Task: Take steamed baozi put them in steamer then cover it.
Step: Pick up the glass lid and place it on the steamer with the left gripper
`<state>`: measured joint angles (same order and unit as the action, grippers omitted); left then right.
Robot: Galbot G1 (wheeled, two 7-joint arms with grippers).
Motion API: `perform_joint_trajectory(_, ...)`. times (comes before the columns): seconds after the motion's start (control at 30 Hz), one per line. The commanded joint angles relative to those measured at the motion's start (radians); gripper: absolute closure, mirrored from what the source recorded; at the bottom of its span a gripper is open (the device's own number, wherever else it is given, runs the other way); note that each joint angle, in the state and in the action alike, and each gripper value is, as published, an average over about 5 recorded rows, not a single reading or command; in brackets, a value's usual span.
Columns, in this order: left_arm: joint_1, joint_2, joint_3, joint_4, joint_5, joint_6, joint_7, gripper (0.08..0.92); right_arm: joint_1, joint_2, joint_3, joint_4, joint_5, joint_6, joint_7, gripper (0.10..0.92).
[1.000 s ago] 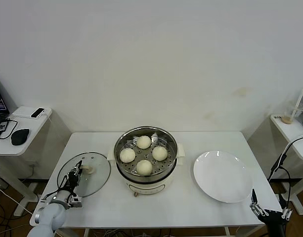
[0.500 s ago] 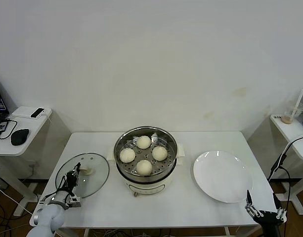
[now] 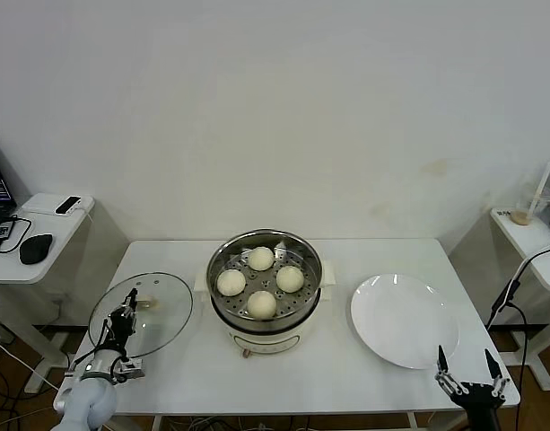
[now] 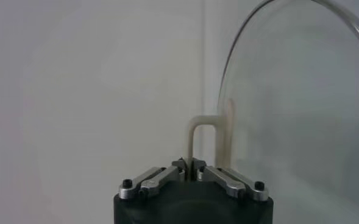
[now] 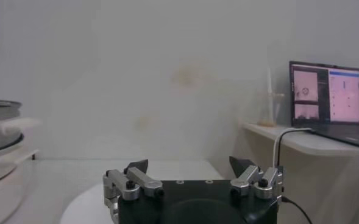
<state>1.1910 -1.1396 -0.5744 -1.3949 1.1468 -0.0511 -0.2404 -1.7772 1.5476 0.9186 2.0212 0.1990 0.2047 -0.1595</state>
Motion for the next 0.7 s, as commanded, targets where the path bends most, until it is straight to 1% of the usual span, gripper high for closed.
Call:
perform_joint_trajectory(0.03, 0.164, -0.003, -0.093, -0.287, 0.001, 0.055, -0.009, 0.862, -0.004, -0.006, -0.030, 0.007, -0.017, 0.004, 0.000, 0.203)
perform_joint_trajectory(0.1, 0.197, -0.001, -0.118, -0.353, 0.003, 0.073, 0.020, 0.862, -0.005, -0.010, -0.037, 0.009, -0.030, 0.006, 0.000, 0.203)
perform_joint_trajectory(0.23, 0.266, 0.004, -0.174, -0.482, 0.008, 0.121, 0.105, 0.862, -0.008, -0.021, -0.053, 0.009, -0.054, 0.004, -0.003, 0.203)
perform_joint_trajectory(0.43, 0.325, 0.026, -0.220, -0.609, -0.032, 0.169, 0.196, 0.862, -0.004, -0.035, -0.068, 0.006, -0.057, -0.006, -0.004, 0.203)
perform_joint_trajectory(0.53, 0.337, 0.050, -0.196, -0.679, -0.068, 0.207, 0.239, 0.862, 0.003, -0.041, -0.072, 0.002, -0.065, -0.010, -0.002, 0.203)
perform_joint_trajectory(0.7, 0.315, 0.105, -0.094, -0.792, -0.117, 0.259, 0.291, 0.862, 0.014, -0.035, -0.079, -0.015, -0.117, -0.004, 0.009, 0.203)
